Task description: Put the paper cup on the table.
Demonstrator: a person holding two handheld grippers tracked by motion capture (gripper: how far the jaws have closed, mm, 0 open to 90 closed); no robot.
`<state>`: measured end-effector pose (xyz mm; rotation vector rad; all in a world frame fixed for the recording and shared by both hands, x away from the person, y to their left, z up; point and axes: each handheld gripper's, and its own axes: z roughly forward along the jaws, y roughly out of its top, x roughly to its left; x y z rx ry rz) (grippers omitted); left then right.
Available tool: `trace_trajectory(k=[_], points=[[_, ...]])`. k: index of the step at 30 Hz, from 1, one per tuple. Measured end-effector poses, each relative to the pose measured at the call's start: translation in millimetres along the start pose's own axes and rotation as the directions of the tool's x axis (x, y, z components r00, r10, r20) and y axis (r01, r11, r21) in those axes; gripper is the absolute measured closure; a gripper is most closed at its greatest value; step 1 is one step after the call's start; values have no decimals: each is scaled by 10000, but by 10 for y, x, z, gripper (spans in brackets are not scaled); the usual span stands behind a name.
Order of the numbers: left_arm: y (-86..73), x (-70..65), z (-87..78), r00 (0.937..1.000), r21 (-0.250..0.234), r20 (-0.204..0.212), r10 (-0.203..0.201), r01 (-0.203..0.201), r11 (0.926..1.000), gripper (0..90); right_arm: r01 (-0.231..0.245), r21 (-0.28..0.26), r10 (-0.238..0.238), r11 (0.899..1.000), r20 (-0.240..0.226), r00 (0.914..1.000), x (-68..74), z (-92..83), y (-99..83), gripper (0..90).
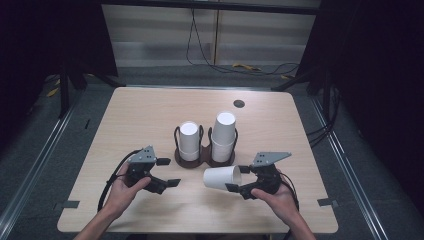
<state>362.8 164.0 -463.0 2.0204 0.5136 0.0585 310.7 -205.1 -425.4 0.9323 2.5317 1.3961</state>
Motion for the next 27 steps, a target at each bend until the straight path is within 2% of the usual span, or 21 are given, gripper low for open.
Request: trace_trajectory(k=[3, 8, 10, 11, 14, 15, 16, 17, 20, 27], points=[[-22, 31, -8, 10000, 133, -91, 20, -18, 9999, 157, -179, 325, 172, 9993, 229, 9996, -61, -83, -40, 263], [-37, 39, 0, 10000, 180, -41, -48, 49, 9998, 157, -355, 410, 333, 9985, 536, 9980, -138, -151, -72, 263], [-36, 39, -3, 10000, 149, 41, 57, -58, 9999, 157, -436, 500, 401, 9978, 700, 9967, -167, -164, -86, 264], [-32, 33, -13, 10000, 80, -91, 27, -26, 10000, 157, -554, 555, 502, 9969, 910, 9946, -203, -182, -92, 264], [-30, 40, -23, 9999, -9, -156, 11, -11, 10000, 157, -612, 658, 540, 9960, 1067, 9928, -237, -217, -74, 265], [-26, 48, -31, 9987, -53, -510, -94, 92, 9999, 156, -622, 739, 534, 9953, 1151, 9919, -246, -230, -61, 265], [-26, 48, -31, 9987, -53, -510, -94, 92, 9999, 156, -640, 800, 539, 9947, 1222, 9910, -252, -240, -50, 265], [-27, 66, -44, 9981, -86, -557, -256, 252, 9996, 156, -649, 930, 524, 9935, 1303, 9901, -264, -255, -32, 265], [-30, 76, -53, 9980, -76, -597, -202, 198, 9998, 156, -689, 1039, 533, 9922, 1460, 9878, -292, -272, -5, 265], [-48, 77, -65, 9990, -43, -397, -201, 199, 9998, 156, -955, 1761, 559, 9797, 2175, 9745, -421, -351, 107, 267]])
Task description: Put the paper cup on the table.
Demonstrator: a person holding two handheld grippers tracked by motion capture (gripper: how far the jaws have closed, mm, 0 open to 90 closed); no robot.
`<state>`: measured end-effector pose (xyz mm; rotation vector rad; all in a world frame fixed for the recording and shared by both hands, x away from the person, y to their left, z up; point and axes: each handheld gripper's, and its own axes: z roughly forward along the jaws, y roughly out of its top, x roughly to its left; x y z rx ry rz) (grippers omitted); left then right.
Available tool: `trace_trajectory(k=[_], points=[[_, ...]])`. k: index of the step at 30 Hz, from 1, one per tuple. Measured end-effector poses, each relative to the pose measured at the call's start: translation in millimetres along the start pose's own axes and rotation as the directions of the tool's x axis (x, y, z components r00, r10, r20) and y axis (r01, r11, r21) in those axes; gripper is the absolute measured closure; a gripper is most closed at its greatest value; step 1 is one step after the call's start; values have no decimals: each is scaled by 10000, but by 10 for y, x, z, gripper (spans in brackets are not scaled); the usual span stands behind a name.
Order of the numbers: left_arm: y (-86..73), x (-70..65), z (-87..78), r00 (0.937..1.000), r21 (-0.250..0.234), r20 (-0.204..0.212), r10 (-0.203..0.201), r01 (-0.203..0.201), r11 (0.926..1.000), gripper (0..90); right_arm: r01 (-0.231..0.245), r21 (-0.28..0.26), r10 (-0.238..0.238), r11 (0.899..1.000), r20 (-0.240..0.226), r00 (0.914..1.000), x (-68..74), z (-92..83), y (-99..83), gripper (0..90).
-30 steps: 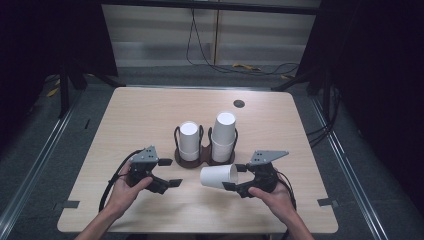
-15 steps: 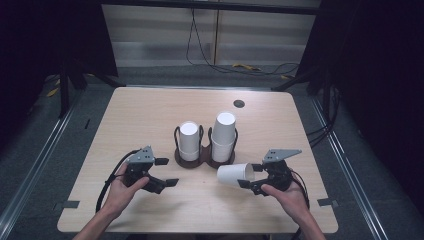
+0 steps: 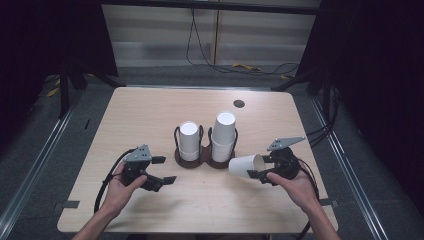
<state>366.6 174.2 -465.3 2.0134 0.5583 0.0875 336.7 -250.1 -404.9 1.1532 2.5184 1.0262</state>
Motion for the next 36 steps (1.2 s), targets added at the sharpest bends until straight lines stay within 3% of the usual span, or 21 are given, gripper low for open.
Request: trace_trajectory(k=[5, 8, 10, 20, 24, 27, 36], points=[[-8, 10, -9, 10000, 42, -3, 16, -16, 10000, 156, -6, 307, -3, 9995, 301, 9995, -88, -67, 87, 267], [-23, 12, -39, 9990, -1, -384, 214, -214, 9998, 157, -152, 507, 127, 9986, 497, 9987, -118, -62, 103, 267], [-23, 25, -49, 9997, -54, -213, 116, -117, 9999, 157, -168, 749, 111, 9971, 760, 9971, -144, -41, 104, 267], [-41, 40, -42, 9992, 233, -332, 223, -216, 9995, 157, -461, 1707, 197, 9842, 1535, 9879, -345, -45, 183, 261], [-57, 29, -6, 9995, 382, -225, 218, -210, 9991, 157, -415, 2332, -53, 9715, 1968, 9804, -381, -23, 254, 257], [-58, 15, 8, 9989, 524, -129, 441, -434, 9977, 158, -522, 2658, -42, 9626, 2072, 9783, -433, -10, 308, 255], [-54, 13, 11, 9990, 438, -190, 399, -390, 9983, 158, -733, 3605, -162, 9299, 2392, 9708, -577, 79, 439, 247]])
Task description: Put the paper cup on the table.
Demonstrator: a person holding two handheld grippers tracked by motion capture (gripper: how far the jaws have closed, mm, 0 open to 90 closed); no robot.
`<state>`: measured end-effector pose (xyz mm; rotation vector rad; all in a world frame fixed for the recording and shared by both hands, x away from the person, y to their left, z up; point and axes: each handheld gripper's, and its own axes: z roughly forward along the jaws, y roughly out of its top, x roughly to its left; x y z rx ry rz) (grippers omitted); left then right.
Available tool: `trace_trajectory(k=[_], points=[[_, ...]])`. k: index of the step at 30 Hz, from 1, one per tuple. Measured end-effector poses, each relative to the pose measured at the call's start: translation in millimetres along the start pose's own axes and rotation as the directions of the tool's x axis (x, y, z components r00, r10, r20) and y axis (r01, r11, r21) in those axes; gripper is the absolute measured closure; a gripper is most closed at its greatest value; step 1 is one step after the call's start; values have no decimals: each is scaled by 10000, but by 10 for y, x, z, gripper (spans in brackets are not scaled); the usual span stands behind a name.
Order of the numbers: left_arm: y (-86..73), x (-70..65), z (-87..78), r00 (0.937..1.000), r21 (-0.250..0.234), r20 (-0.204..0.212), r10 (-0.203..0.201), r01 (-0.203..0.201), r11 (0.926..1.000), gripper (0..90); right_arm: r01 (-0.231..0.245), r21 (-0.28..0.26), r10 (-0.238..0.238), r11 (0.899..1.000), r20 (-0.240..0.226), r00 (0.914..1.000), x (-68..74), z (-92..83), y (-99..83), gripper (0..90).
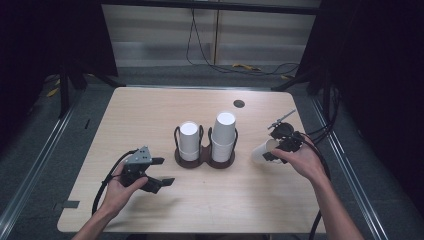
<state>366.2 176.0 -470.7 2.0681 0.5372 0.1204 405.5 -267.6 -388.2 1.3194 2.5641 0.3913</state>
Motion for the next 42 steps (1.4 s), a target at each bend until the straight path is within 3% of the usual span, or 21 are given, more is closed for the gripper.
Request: trace_trajectory(k=[4, 10, 16, 23, 29, 32, 36, 42], points=[[2, -11, 8, 9999, 84, 63, 141, -141, 9999, 158, 192, 473, -206, 9987, 303, 9993, -2, 45, 83, 243], [-1, -10, 15, 9999, 91, 43, 115, -115, 9999, 158, 280, 1104, -324, 9935, 384, 9987, -5, 141, 210, 232], [-5, 0, 14, 10000, 84, 19, 94, -94, 9999, 157, 370, 1291, -445, 9909, 560, 9974, -5, 204, 345, 227], [-6, -3, 17, 9999, 1, 156, -44, 44, 10000, 158, -76, 904, 32, 9959, 494, 9988, -40, 274, 401, 194], [-2, -4, 25, 9999, 58, 170, -11, 10, 10000, 157, -144, 548, 120, 9984, 448, 9989, -16, 329, 431, 182], [-3, 8, 15, 9987, -133, 428, -259, 265, 9996, 158, -206, 460, 190, 9987, 355, 9992, -12, 341, 430, 179], [-14, 36, 8, 9999, 65, 19, -110, 110, 9999, 158, -326, 391, 321, 9987, 134, 9994, -11, 354, 409, 177], [-25, 32, 23, 9998, 53, 88, -189, 188, 9998, 158, -458, 269, 458, 9986, 10, 9990, -22, 401, 359, 171]])
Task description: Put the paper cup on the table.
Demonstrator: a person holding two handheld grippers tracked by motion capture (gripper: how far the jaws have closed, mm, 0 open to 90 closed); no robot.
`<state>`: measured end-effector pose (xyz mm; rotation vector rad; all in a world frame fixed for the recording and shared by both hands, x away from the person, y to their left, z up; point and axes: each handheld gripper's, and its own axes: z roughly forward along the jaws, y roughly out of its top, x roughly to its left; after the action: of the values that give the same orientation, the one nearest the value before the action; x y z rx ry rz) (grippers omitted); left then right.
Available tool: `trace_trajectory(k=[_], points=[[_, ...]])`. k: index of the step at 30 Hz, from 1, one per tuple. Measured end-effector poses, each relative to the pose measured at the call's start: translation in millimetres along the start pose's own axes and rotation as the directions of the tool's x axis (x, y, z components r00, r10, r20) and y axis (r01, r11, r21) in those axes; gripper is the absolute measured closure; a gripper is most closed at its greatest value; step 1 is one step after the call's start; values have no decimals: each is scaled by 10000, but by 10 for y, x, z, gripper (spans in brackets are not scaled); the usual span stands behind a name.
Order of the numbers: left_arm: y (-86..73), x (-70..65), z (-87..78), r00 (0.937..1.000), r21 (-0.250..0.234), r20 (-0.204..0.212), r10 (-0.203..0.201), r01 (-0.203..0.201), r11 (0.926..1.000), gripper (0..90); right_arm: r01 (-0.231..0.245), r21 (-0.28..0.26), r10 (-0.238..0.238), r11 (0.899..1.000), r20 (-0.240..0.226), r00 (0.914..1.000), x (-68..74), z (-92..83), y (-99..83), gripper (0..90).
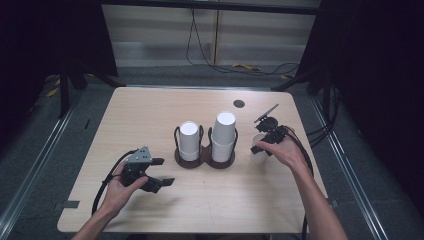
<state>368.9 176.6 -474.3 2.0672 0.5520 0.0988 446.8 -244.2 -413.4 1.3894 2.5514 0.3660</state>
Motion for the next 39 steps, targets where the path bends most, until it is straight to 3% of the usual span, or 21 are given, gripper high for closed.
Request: trace_trajectory(k=[7, 12, 22, 26, 29, 35, 37, 39], points=[[1, -6, -2, 10000, -6, -32, -41, 40, 10000, 158, -449, 60, 451, 9990, -432, 9981, -33, 61, -70, 158], [3, -20, 0, 10000, 25, 18, -20, 20, 10000, 158, -469, -279, 465, 9985, -162, 9988, 20, 50, -98, 163], [7, -20, 4, 10000, 25, 14, 60, -60, 10000, 158, -721, -256, 712, 9971, -327, 9969, -31, 94, -188, 162], [7, -22, 3, 10000, 1, 20, 52, -52, 10000, 158, -821, -399, 803, 9958, -445, 9958, -34, 93, -211, 166], [9, -21, -6, 10000, -19, 16, 68, -68, 10000, 158, -889, -583, 878, 9943, -206, 9959, -31, 99, -251, 163], [10, -18, -7, 10000, 1, -8, 78, -78, 10000, 158, -1161, -793, 1123, 9901, -509, 9924, -45, 97, -328, 160], [12, -25, -8, 10000, -33, -10, 47, -47, 10000, 158, -1188, -1029, 1166, 9876, -274, 9928, -29, 92, -368, 164], [13, -26, -8, 10000, -40, -15, 34, -34, 10000, 158, -1271, -1146, 1240, 9853, -333, 9917, -33, 94, -404, 165]])
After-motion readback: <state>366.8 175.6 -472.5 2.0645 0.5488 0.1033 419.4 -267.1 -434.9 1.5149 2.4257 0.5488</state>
